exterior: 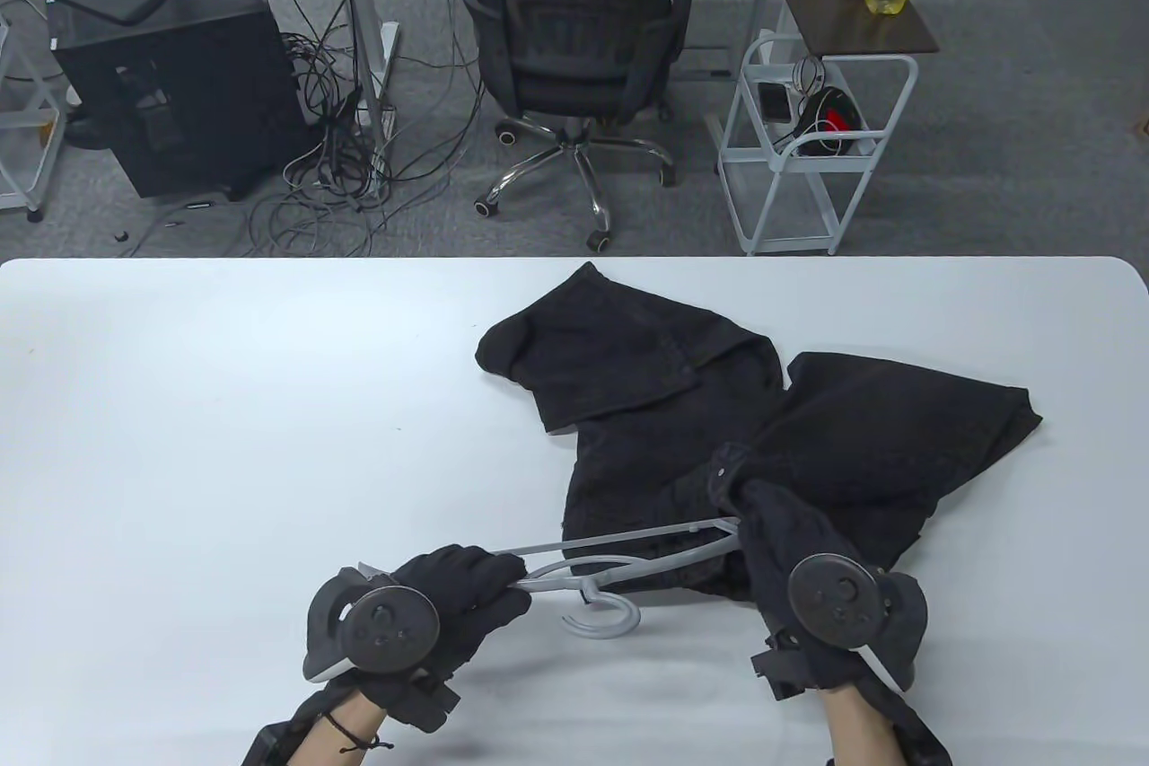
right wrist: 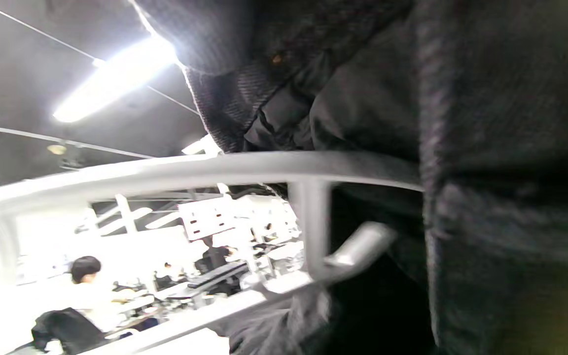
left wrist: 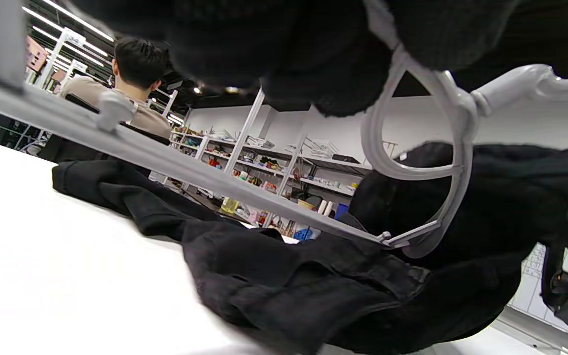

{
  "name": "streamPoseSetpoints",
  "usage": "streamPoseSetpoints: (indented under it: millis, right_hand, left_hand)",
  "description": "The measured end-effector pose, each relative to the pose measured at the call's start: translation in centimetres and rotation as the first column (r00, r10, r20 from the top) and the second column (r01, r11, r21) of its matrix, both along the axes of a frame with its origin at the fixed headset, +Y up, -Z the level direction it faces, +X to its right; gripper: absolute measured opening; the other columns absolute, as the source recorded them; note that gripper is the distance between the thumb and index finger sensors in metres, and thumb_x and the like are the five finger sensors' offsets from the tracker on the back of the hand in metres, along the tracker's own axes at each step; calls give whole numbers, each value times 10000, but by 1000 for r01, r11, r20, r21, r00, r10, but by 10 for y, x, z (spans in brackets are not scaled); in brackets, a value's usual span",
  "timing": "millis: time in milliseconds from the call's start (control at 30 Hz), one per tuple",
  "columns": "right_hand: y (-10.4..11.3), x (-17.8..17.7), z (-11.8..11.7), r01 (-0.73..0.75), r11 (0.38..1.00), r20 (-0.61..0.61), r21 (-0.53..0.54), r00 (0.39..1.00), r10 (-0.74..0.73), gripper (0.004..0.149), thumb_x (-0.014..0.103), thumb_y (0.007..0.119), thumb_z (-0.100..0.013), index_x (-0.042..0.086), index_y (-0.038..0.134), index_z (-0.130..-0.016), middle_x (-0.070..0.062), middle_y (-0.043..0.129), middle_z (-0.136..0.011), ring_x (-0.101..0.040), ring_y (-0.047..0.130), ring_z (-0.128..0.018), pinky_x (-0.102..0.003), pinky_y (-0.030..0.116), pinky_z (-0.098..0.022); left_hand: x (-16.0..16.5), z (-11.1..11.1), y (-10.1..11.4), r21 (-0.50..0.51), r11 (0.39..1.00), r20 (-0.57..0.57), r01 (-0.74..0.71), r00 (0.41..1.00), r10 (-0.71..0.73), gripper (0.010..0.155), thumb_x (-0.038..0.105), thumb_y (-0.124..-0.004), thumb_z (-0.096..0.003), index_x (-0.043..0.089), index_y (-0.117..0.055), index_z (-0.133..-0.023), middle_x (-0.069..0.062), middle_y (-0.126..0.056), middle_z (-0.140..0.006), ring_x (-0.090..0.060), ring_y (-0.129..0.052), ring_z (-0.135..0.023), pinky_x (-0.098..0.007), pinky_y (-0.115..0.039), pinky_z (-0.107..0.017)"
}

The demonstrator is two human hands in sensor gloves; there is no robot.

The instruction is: Hang trousers on hanger

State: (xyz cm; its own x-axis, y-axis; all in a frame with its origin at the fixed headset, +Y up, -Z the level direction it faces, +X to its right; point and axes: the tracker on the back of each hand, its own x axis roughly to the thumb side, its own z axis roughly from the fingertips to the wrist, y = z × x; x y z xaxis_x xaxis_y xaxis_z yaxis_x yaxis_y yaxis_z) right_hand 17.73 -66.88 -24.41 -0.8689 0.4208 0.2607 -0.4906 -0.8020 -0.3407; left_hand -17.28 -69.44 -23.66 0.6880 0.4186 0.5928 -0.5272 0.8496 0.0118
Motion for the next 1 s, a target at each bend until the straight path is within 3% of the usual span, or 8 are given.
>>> streamPoseSetpoints:
  millis: [133, 333, 600, 767, 833, 867, 933, 1000]
  right_hand:
    - [0, -28, 7, 19, 1000, -135, -3, 991, -19, 476, 397, 745, -480, 182, 784, -903, -125, 901, -881, -338, 955, -734, -476, 801, -530]
    - [-20, -63, 7, 96, 969, -334, -227, 927, -170, 553, 462, 704, -489, 140, 737, -938, -153, 876, -900, -366, 933, -746, -484, 788, -538]
    - [-12, -5, -6, 246, 829, -391, -503, 790, -472, 630, 475, 694, -499, 123, 635, -1018, -197, 723, -1032, -440, 742, -909, -596, 576, -656]
    - [-19, -11, -2, -128, 819, -465, -560, 866, -184, 981, 525, 927, -375, 167, 367, -1096, -168, 367, -1178, -491, 334, -1043, -653, 325, -700]
    - [-34, -35, -3, -319, 759, -485, -567, 874, 5, 1046, 477, 951, -365, 188, 235, -1072, -148, 241, -1167, -470, 238, -1041, -644, 268, -702]
    - [-38, -43, -4, -359, 757, -459, -545, 884, 88, 1020, 405, 935, -404, 200, 181, -1059, -132, 189, -1160, -454, 209, -1041, -629, 256, -714]
    - [-41, -53, -4, -378, 840, -343, -389, 906, 249, 860, 338, 904, -409, 256, 339, -1052, -77, 420, -1156, -398, 446, -1056, -596, 376, -739]
    - [-39, -55, -3, -358, 876, -299, -323, 917, 264, 683, 412, 795, -432, 301, 486, -1030, -17, 601, -1117, -313, 608, -1043, -571, 425, -759]
  left_hand:
    - [10, 2, -3, -10, 999, 27, 32, 999, -31, 506, 535, -717, -484, 197, -865, -831, 52, -968, -606, -177, -969, -378, -405, -843, -305]
    - [25, 4, -11, -9, 990, 49, 141, 989, -140, 505, 529, -726, -480, 192, -873, -825, 46, -974, -602, -185, -972, -373, -412, -843, -303]
    - [15, -9, -20, -119, 990, -11, 79, 997, -80, 507, 524, -716, -485, 182, -872, -826, 40, -974, -602, -189, -979, -373, -420, -852, -300]
    - [10, -16, -23, -169, 985, -45, 24, 998, -32, 511, 524, -711, -489, 178, -869, -830, 38, -973, -603, -190, -979, -374, -423, -852, -300]
    - [8, -18, -25, -197, 980, -54, -2, 999, -9, 512, 524, -710, -489, 177, -869, -829, 37, -972, -604, -191, -978, -375, -424, -851, -301]
    - [7, -19, -26, -202, 979, -54, -7, 999, -5, 512, 520, -714, -488, 171, -871, -828, 31, -973, -603, -196, -976, -374, -427, -847, -300]
    - [6, -20, -27, -201, 980, -60, 5, 998, -17, 512, 522, -710, -490, 174, -868, -830, 37, -972, -603, -191, -977, -375, -421, -850, -299]
    - [5, -20, -28, -214, 977, -43, -5, 999, -4, 510, 519, -715, -488, 173, -868, -830, 33, -970, -607, -197, -973, -383, -428, -844, -307]
